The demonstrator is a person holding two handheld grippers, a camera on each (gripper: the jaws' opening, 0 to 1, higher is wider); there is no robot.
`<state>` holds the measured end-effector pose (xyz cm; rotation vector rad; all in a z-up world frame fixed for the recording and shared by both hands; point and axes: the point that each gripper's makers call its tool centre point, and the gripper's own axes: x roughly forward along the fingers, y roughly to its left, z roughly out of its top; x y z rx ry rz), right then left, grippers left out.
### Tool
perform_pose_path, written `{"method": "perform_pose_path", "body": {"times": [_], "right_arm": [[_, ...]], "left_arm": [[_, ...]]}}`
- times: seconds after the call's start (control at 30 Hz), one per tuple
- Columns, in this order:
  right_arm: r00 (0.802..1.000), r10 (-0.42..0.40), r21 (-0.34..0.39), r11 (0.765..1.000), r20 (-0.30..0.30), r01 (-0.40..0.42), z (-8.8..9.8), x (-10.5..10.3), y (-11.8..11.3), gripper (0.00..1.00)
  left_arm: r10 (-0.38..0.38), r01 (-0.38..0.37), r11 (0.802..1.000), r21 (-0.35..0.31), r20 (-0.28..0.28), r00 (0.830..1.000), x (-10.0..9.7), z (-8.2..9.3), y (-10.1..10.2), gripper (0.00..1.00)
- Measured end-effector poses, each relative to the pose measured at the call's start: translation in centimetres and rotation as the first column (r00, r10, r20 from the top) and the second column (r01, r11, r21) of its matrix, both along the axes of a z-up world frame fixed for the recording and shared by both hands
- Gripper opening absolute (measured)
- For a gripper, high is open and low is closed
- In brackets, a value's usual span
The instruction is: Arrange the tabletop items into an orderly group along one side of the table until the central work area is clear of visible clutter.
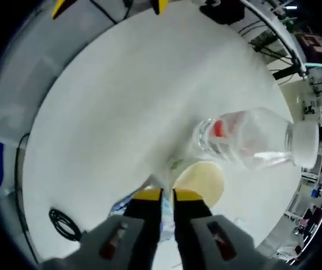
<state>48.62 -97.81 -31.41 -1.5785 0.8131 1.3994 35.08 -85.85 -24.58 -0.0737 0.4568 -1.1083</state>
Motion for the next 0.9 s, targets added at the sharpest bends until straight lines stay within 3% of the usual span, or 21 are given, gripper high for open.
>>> {"method": "perform_pose_path", "body": {"times": [0.27,0.43,0.67,0.77,0.8,0.9], "right_arm": [[0.999,-0.05,0.053,0.997,-0.001,0.05,0.8,-0.2,0.5,0.09],[0.988,-0.153,0.185,0.971,-0.003,0.151,2.6,-0.6,1.6,0.12],[0.961,-0.266,0.387,0.881,-0.074,0.273,6.1,-3.1,3.9,0.14],[0.944,-0.313,0.456,0.829,-0.102,0.324,7.5,-4.1,4.4,0.15],[0.936,-0.332,0.495,0.798,-0.115,0.343,8.2,-4.5,4.8,0.16],[0.922,-0.355,0.56,0.737,-0.155,0.378,10.0,-5.8,5.7,0.16]], "left_arm": [[-0.009,0.009,1.0,0.004,0.001,1.0,-0.1,0.0,-0.2,0.69],[-0.015,0.015,1.0,0.003,0.006,1.0,-0.2,0.4,-0.5,0.68],[-0.049,0.049,0.999,0.009,0.019,0.999,-0.8,0.9,-1.2,0.67],[-0.073,0.073,0.997,0.016,0.025,0.997,-1.3,1.2,-1.8,0.67],[-0.078,0.078,0.997,0.016,0.026,0.997,-1.4,1.3,-1.9,0.67],[-0.101,0.101,0.995,0.026,0.031,0.994,-1.9,1.5,-2.4,0.67]]}}
